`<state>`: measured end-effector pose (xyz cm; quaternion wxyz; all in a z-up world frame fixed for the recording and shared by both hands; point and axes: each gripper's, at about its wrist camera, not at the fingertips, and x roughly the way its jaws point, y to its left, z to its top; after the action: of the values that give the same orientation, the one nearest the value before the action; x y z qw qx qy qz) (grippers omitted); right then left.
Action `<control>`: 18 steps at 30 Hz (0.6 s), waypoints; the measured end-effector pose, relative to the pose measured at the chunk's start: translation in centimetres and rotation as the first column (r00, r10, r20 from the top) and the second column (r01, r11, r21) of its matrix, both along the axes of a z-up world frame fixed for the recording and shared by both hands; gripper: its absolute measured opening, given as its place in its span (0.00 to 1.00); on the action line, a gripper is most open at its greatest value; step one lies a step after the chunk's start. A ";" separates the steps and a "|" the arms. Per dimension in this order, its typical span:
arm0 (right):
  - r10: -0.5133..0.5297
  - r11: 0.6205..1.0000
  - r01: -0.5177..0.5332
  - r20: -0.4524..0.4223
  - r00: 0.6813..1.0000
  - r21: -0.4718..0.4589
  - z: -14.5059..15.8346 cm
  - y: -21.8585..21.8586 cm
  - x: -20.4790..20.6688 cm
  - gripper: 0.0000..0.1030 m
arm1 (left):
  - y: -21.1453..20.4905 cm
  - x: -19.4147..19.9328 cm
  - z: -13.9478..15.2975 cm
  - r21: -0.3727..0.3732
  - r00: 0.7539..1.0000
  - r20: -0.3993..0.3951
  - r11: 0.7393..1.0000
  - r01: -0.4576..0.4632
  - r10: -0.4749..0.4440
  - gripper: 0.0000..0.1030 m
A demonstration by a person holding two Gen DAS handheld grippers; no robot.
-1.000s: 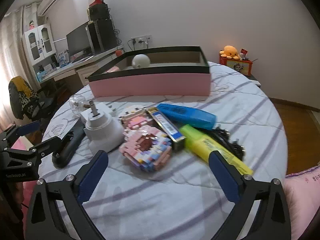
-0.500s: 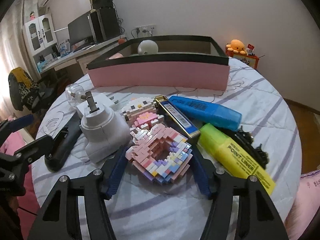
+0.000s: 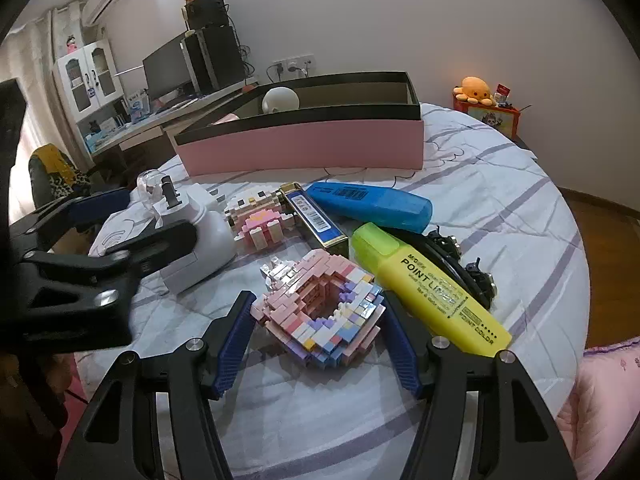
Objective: Organize rigid objects
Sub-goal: 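Grasp the white plug adapter with the left gripper while the right grasps the pink block donut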
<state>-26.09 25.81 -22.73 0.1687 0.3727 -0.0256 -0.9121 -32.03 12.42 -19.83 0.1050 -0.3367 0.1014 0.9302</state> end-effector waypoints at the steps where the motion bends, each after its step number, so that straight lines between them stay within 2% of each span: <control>1: 0.001 1.000 -0.001 -0.001 1.000 -0.004 0.0 0.0 -0.1 0.62 | 0.2 -0.4 -0.2 -0.005 1.000 0.012 1.000 0.001 -0.001 0.81; 4: 0.003 1.000 -0.003 -0.006 1.000 -0.010 -0.1 0.1 -0.3 0.62 | 0.3 -0.7 -0.3 0.005 0.999 0.025 1.000 0.026 -0.026 0.61; 5: 0.002 1.000 -0.002 -0.007 1.000 -0.011 -0.1 0.1 -0.4 0.62 | 0.4 -0.8 -0.3 0.022 0.998 0.036 0.999 0.047 -0.047 0.42; 6: 0.003 1.000 -0.003 -0.009 1.000 -0.009 -0.1 0.0 -0.4 0.62 | 0.3 -0.9 -0.3 0.045 0.997 0.057 0.997 0.057 -0.059 0.40; 9: 0.001 1.000 -0.001 -0.010 1.000 -0.008 0.0 0.1 -0.5 0.62 | 0.3 -0.5 -0.2 0.038 0.995 0.054 0.996 0.077 -0.079 0.40; 14: -0.006 1.000 0.006 -0.015 1.000 -0.005 0.1 0.0 -0.3 0.62 | -1.4 0.9 0.6 0.110 0.991 0.075 0.989 0.104 -0.113 0.39; 18: -0.003 1.000 0.002 -0.022 1.000 -0.012 0.5 -0.3 0.1 0.62 | -2.3 2.0 0.9 0.131 0.988 0.077 0.983 0.125 -0.136 0.38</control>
<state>-25.96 25.54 -22.20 0.1701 0.3616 -0.0297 -0.9162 -29.99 10.13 -18.97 0.1911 -0.3616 0.0598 0.9106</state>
